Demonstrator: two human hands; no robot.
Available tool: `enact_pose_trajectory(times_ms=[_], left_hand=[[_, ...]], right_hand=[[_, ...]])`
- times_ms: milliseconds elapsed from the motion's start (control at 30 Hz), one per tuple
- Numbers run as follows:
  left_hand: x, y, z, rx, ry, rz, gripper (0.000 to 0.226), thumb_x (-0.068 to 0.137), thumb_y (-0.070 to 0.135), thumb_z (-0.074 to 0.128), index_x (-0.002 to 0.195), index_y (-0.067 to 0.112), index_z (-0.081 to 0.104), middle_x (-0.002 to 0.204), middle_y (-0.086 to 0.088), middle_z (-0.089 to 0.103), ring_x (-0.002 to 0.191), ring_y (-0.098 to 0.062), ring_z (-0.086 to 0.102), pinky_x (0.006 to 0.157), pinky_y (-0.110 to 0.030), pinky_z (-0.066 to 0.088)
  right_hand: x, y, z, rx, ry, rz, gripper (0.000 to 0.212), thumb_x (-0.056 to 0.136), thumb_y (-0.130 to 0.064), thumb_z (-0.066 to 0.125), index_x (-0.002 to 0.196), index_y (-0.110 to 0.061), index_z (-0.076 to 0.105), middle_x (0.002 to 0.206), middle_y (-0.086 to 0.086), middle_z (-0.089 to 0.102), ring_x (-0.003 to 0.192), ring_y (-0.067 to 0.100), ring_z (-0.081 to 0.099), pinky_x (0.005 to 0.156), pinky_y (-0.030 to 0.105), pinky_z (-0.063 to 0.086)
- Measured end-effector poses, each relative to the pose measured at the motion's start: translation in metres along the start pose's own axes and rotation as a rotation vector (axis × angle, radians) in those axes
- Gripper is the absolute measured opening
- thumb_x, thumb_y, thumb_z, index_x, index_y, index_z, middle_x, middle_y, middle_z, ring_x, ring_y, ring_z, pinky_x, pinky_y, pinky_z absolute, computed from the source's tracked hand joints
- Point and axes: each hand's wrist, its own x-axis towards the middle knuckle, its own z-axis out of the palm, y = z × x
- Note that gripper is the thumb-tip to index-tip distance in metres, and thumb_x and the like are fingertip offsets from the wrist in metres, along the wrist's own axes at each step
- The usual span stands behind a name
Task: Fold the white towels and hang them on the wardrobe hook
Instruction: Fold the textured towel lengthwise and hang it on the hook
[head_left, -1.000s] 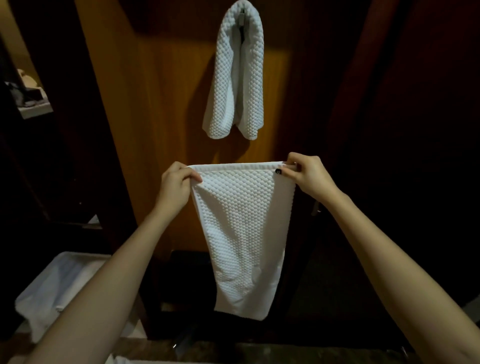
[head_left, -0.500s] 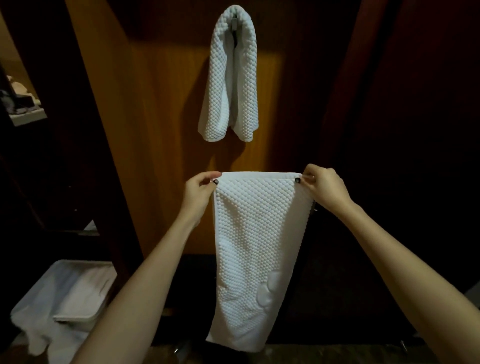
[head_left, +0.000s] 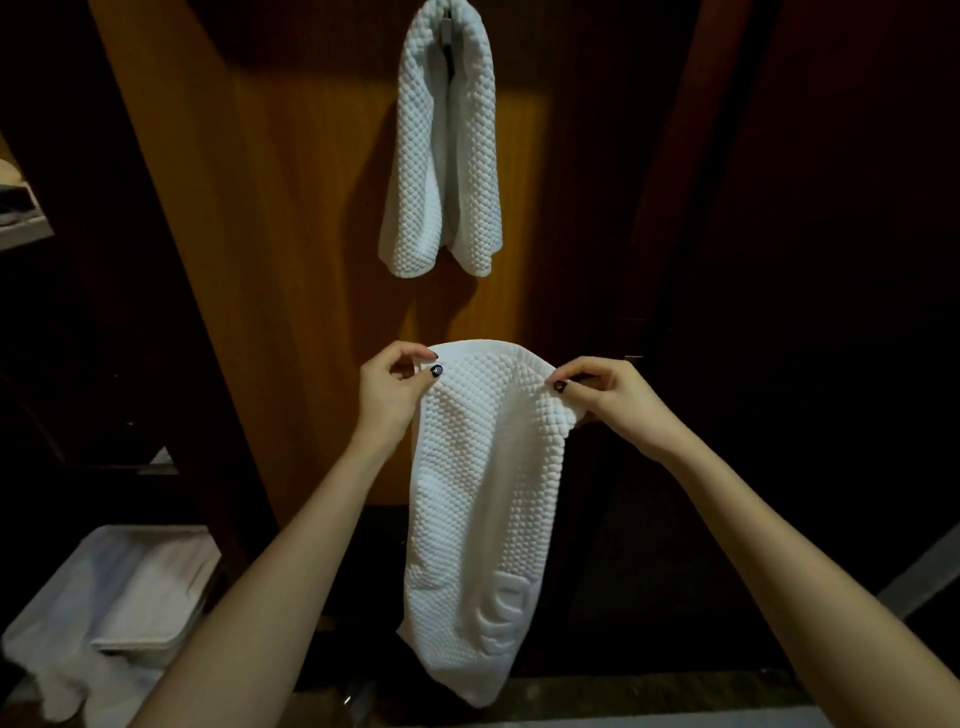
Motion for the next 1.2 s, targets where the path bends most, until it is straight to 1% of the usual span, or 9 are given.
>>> enact_pose_trajectory(times_ms=[100,200,367,467,567,700,833,933,1200], left_hand=[[-0.004,0.008,0.007,-0.037,-0.036,0.012,0.016,0.078,-0.005,0.071,0.083,0.010,0.066,0.080,0.004,0.063,0.067,0.007,0.056,0.063,-0.009,0.043],[-0.009,0.013,0.012,-0.099,-0.069,0.008,0.017,0.078,-0.006,0.071,0.083,0.009,0.067,0.078,0.002,0.062,0.065,0.008,0.057,0.061,-0.010,0.045],[-0.007,0.017,0.013,-0.158,-0.137,0.009,0.027,0.077,-0.006,0.071,0.082,0.019,0.068,0.078,0.001,0.063,0.074,-0.007,0.058,0.068,-0.015,0.048],[-0.007,0.026,0.015,-0.200,-0.181,0.001,0.029,0.078,-0.008,0.069,0.090,0.018,0.067,0.085,-0.001,0.066,0.077,-0.004,0.061,0.070,-0.014,0.049],[-0.006,0.032,0.016,-0.212,-0.230,-0.011,0.023,0.080,-0.002,0.069,0.095,0.016,0.068,0.091,-0.005,0.070,0.083,-0.009,0.064,0.073,-0.016,0.051],[-0.005,0.033,0.013,-0.274,-0.247,-0.031,0.020,0.082,0.002,0.069,0.095,0.016,0.070,0.095,-0.011,0.070,0.088,-0.016,0.065,0.077,-0.022,0.053],[-0.004,0.033,0.009,-0.360,-0.261,-0.056,0.020,0.083,0.000,0.066,0.096,0.015,0.070,0.096,-0.012,0.069,0.090,-0.019,0.064,0.081,-0.027,0.055],[-0.002,0.034,0.007,-0.365,-0.234,-0.047,0.019,0.083,0.000,0.067,0.094,0.015,0.070,0.091,-0.009,0.069,0.086,-0.019,0.064,0.078,-0.026,0.054],[0.005,0.042,-0.001,-0.368,-0.352,-0.059,0.016,0.085,0.001,0.064,0.097,0.011,0.069,0.091,-0.009,0.070,0.086,-0.016,0.067,0.078,-0.023,0.054]], right_hand=[[-0.001,-0.012,0.009,0.033,-0.103,0.028,0.015,0.089,-0.008,0.067,0.102,-0.001,0.067,0.084,0.011,0.073,0.080,0.019,0.071,0.082,0.033,0.059],[0.000,-0.020,0.018,0.019,-0.198,0.012,0.023,0.085,-0.001,0.070,0.108,-0.001,0.064,0.090,0.005,0.075,0.086,0.008,0.071,0.080,0.020,0.055],[0.006,-0.028,0.025,-0.141,-0.022,-0.114,0.006,0.088,-0.009,0.069,0.093,-0.006,0.071,0.080,0.002,0.075,0.079,0.008,0.072,0.081,0.029,0.057],[0.012,-0.039,0.031,-0.277,0.023,-0.257,0.008,0.090,-0.017,0.068,0.085,-0.011,0.072,0.074,-0.004,0.070,0.070,0.003,0.066,0.070,0.017,0.050],[0.023,-0.047,0.035,-0.443,0.076,-0.356,0.011,0.087,-0.023,0.071,0.088,-0.013,0.072,0.081,-0.007,0.057,0.075,0.006,0.055,0.064,0.015,0.041],[0.035,-0.050,0.038,-0.447,0.088,-0.343,0.015,0.086,-0.028,0.071,0.088,-0.013,0.072,0.088,-0.011,0.046,0.086,0.007,0.048,0.074,0.017,0.041],[0.040,-0.056,0.040,-0.478,0.061,-0.341,0.012,0.087,-0.028,0.070,0.081,-0.017,0.067,0.100,-0.008,0.053,0.096,0.007,0.052,0.083,0.023,0.045],[0.042,-0.064,0.038,-0.464,0.001,-0.324,0.009,0.088,-0.025,0.070,0.083,-0.019,0.066,0.108,-0.005,0.061,0.096,0.006,0.058,0.083,0.015,0.046],[0.042,-0.070,0.033,-0.485,-0.033,-0.317,0.005,0.088,-0.022,0.069,0.087,-0.018,0.068,0.100,-0.005,0.069,0.090,0.002,0.062,0.077,0.010,0.048]])
